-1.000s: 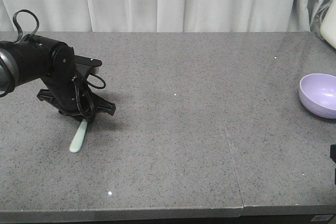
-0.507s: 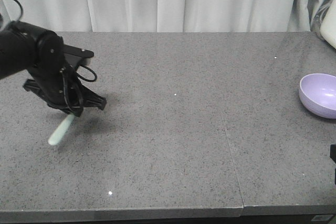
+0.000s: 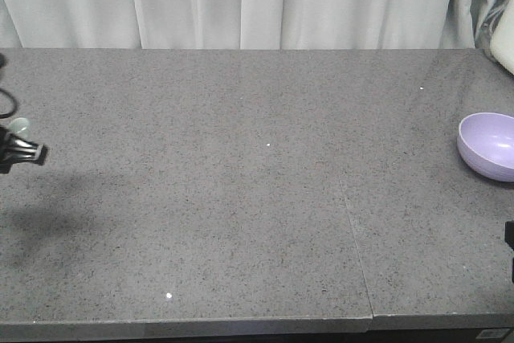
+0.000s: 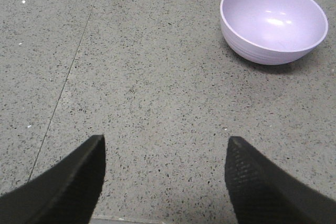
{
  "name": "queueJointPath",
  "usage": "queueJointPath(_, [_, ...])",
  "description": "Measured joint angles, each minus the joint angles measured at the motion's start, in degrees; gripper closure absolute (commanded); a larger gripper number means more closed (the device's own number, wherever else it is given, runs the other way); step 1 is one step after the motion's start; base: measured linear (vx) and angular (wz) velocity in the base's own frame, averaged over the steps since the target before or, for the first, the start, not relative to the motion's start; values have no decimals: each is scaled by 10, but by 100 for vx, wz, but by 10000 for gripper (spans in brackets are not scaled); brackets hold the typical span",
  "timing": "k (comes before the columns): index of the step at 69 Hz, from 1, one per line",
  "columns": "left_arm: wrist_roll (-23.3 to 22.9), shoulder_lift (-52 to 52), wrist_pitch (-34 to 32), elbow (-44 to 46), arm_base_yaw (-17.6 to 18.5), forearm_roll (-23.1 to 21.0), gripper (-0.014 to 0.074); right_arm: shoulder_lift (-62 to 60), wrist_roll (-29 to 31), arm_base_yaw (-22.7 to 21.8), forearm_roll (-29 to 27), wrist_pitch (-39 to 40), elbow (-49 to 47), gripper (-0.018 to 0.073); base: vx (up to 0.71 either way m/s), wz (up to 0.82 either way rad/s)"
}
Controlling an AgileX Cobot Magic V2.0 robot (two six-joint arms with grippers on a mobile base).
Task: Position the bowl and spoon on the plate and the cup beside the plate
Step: 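Lift the green spoon with the left gripper toward the robot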
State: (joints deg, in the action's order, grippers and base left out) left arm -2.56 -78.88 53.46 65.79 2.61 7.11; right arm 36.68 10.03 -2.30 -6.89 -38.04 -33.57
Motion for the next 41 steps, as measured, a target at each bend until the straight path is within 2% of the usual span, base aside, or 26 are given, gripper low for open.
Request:
queueJointPath(8, [54, 62, -30, -56, -24, -65, 541, 0, 0, 0, 0, 0, 0, 75, 0, 0])
queueJointPath(17, [81, 114, -51, -101, -26, -103, 541, 0, -1, 0, 0, -1, 0, 75, 0, 0])
queueJointPath(31, [86, 141, -66, -116, -26, -108, 541, 38, -47, 0, 12, -19, -9, 75, 0, 0])
queueJointPath(41, [86, 142, -67, -116, -26, -109, 541, 111, -100, 0, 59, -48, -56, 75, 0, 0])
